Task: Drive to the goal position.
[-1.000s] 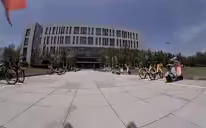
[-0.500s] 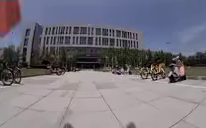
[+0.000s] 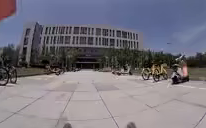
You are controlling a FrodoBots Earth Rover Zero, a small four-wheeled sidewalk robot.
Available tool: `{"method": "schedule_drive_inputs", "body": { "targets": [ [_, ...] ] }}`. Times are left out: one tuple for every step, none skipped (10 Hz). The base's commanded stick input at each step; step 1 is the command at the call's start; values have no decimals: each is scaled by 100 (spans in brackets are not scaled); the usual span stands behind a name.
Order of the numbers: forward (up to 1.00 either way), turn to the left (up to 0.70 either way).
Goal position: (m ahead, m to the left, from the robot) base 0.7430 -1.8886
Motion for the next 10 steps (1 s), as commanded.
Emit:
{"method": "schedule_drive_inputs", "body": {
  "targets": [
    [45, 27],
    [45, 27],
    [45, 27],
    [45, 18],
    [45, 1],
    [45, 0],
    [45, 0],
    [45, 0],
    [45, 0],
    [45, 0]
  ]
}}
